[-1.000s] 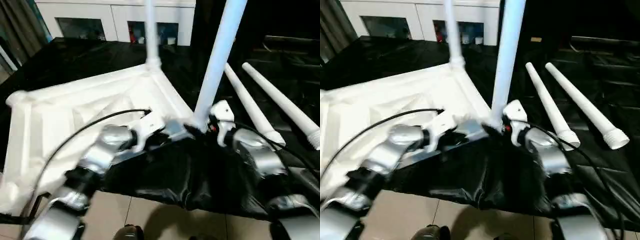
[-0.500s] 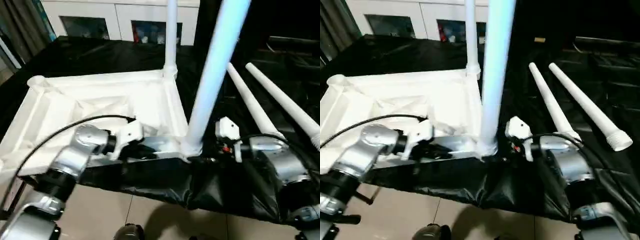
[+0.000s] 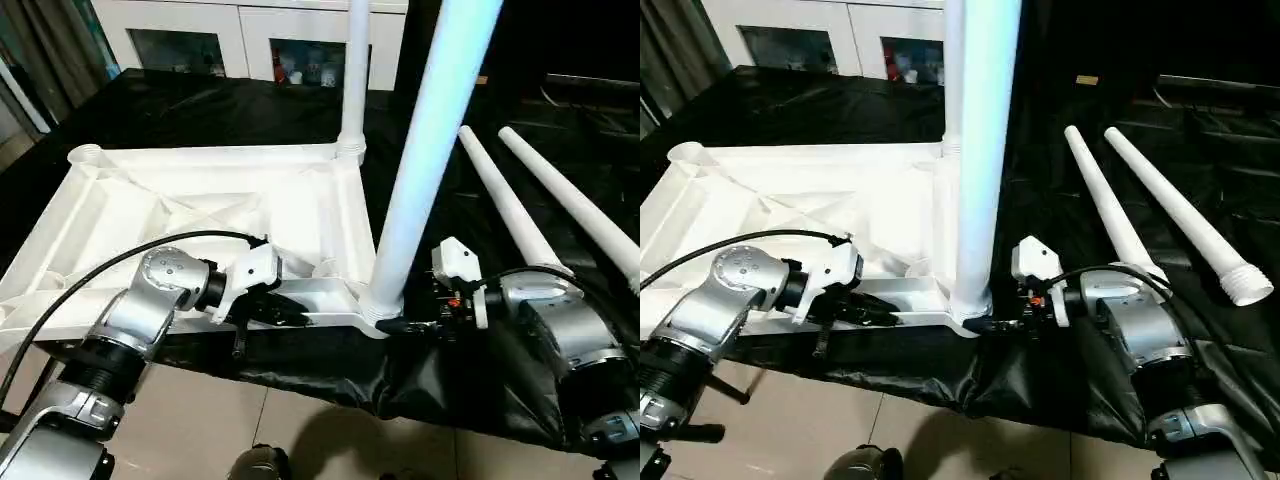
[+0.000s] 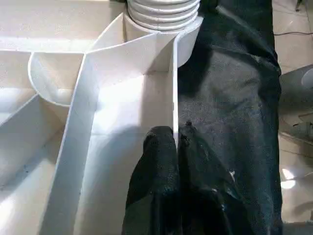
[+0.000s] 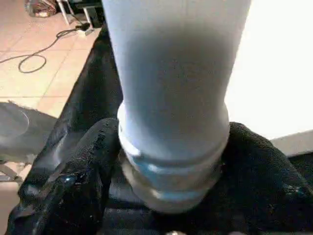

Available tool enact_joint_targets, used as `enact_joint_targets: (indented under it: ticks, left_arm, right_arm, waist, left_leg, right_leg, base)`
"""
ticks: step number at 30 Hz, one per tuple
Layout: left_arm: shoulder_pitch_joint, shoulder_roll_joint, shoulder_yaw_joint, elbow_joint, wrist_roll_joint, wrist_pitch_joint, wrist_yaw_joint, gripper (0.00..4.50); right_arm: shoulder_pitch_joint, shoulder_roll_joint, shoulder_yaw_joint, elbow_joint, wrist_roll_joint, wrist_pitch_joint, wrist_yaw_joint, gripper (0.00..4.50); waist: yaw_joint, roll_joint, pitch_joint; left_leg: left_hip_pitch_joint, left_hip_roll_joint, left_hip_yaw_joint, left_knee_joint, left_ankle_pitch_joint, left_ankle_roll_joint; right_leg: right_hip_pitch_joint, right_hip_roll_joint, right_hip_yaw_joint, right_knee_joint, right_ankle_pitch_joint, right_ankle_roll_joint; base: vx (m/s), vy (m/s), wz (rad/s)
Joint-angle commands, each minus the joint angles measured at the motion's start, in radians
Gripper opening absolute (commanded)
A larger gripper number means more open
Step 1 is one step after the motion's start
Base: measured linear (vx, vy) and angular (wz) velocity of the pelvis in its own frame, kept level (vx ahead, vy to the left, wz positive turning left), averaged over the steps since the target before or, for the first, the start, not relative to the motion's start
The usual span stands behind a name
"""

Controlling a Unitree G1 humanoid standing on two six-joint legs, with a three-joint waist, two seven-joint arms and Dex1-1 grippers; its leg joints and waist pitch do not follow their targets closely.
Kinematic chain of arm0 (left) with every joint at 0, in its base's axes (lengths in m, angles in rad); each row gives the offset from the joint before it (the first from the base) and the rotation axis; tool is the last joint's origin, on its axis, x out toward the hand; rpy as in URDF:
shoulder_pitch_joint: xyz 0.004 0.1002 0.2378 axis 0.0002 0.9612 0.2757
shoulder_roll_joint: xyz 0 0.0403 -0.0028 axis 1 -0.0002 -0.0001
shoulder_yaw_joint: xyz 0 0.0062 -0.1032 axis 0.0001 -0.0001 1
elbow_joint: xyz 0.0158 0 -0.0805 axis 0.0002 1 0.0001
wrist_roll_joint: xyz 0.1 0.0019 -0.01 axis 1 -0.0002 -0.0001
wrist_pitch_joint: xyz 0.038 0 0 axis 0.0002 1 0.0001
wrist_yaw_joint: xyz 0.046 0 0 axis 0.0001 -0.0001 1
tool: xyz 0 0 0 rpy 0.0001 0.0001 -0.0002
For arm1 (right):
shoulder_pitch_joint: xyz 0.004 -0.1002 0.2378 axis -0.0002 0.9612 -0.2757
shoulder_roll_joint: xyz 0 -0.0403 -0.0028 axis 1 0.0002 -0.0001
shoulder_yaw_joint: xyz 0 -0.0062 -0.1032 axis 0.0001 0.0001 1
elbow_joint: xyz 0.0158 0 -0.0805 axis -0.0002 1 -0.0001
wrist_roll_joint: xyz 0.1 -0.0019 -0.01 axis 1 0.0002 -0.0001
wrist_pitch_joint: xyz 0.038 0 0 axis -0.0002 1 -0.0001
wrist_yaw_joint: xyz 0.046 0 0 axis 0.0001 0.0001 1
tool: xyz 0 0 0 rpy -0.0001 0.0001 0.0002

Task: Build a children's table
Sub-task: Rotate leg to tighten

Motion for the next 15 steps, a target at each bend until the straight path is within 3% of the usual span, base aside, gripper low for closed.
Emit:
enact_joint_targets:
  ticks: [1,4,6,15]
  left_arm:
    - [-0.009,-0.013,-0.009,-0.054,-0.027,-0.022,-0.021,0.0]
    - [-0.01,-0.019,-0.009,-0.05,-0.025,-0.022,-0.018,0.0]
    - [-0.009,-0.02,-0.01,-0.051,-0.024,-0.021,-0.017,0.0]
    - [-0.013,-0.022,-0.011,-0.035,-0.015,-0.033,-0.015,0.0]
  right_arm:
    - [0.012,0.009,0.016,-0.031,0.007,0.025,0.008,3.45]
    - [0.011,0.011,0.011,-0.042,0.034,0.077,0.02,3.78]
    - [0.015,0.009,0.012,-0.051,0.019,0.049,0.003,3.92]
    - [0.025,0.004,0.021,-0.06,0.002,0.047,-0.002,3.92]
  waist:
    - [0.0,-0.002,-0.088]
    - [0.002,-0.005,-0.088]
    - [0.003,-0.005,-0.088]
    - [0.002,-0.001,-0.088]
  left_leg:
    - [0.039,0.06,-0.021,-0.054,-0.103,0.119]
    - [0.038,0.06,-0.022,-0.054,-0.098,0.122]
    - [0.037,0.06,-0.022,-0.054,-0.103,0.118]
    - [0.037,0.059,-0.023,-0.054,-0.128,0.098]
  right_leg:
    - [0.043,-0.083,0.037,-0.054,0.08,-0.297]
    - [0.044,-0.081,0.036,-0.053,0.086,-0.297]
    - [0.044,-0.083,0.036,-0.053,0.076,-0.292]
    - [0.043,-0.083,0.037,-0.056,0.038,-0.285]
  base:
    - [0.0,0.0,0.0]
    - [0.0,0.0,0.0]
    - [0.0,0.0,0.0]
    - [0.0,0.0,0.0]
